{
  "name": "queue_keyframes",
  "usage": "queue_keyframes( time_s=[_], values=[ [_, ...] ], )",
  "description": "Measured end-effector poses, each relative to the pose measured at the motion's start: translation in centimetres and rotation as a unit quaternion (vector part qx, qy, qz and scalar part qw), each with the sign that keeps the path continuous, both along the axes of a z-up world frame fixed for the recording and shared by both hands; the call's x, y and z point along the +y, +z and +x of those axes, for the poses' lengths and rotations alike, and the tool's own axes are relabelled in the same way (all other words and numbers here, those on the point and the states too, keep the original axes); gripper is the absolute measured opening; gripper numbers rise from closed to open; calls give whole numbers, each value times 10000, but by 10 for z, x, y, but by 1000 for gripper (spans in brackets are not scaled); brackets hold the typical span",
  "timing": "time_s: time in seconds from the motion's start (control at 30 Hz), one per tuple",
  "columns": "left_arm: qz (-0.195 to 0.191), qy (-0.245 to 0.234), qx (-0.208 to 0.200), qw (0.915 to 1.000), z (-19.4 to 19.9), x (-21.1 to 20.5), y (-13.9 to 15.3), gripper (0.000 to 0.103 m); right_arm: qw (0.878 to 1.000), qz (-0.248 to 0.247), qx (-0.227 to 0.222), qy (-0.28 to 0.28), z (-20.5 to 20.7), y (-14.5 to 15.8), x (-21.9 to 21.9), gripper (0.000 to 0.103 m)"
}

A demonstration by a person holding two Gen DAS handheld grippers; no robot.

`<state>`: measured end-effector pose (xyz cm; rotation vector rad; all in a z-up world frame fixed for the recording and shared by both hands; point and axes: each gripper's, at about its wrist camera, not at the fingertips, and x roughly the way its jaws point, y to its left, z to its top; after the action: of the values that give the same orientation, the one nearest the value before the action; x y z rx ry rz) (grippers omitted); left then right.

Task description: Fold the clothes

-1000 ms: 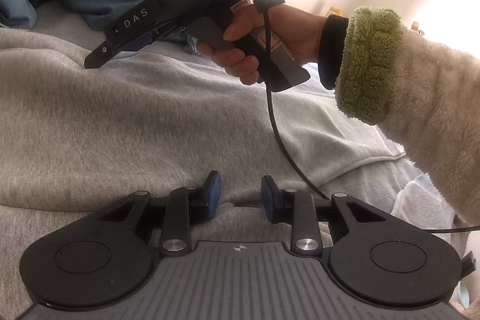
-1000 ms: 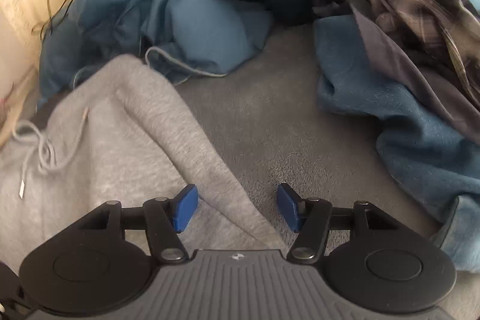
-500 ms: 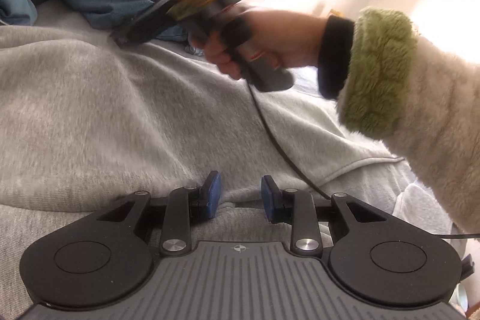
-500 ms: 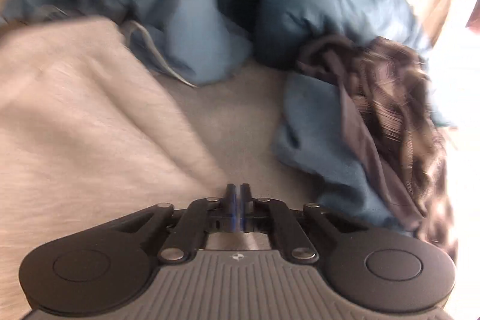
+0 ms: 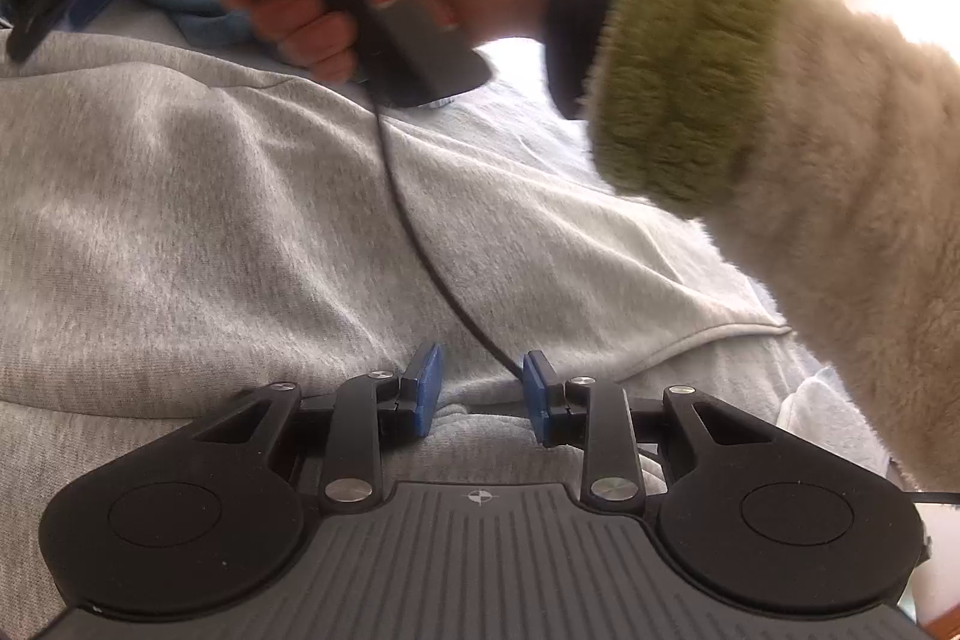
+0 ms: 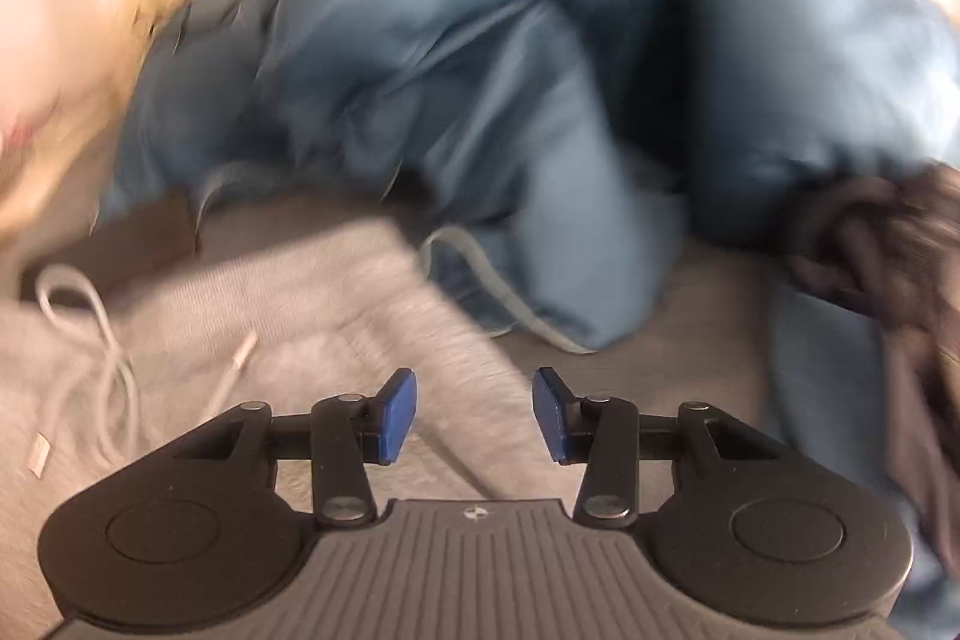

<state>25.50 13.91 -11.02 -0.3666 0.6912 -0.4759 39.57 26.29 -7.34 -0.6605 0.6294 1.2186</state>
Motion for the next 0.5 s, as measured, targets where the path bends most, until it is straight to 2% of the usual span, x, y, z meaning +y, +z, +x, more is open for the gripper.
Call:
queue_keyframes(
  time_s=[0.03, 0.1, 0.2, 0.33, 0.43, 0.5],
  values=[
    [13, -13, -10, 10000, 0, 0, 0, 30, 9997, -127, -170, -139, 1, -7, 6, 43],
    [51, -60, -51, 10000, -2, -1, 0, 31, 9978, -51, -349, -553, 9, -9, 10, 44],
    [98, -115, -104, 9998, -4, -3, 1, 33, 9874, 355, -722, -1360, 26, 22, -11, 43],
    [-8, -89, -106, 9999, -4, -1, 6, 35, 9726, 758, -575, -2121, 40, 78, -86, 43],
    [17, -139, -244, 9996, -6, -8, 14, 38, 9652, 628, -587, -2470, 31, 105, -158, 43],
    [97, -192, -368, 9991, -8, -16, 19, 40, 9626, 390, -437, -2646, 20, 105, -198, 43]
  ],
)
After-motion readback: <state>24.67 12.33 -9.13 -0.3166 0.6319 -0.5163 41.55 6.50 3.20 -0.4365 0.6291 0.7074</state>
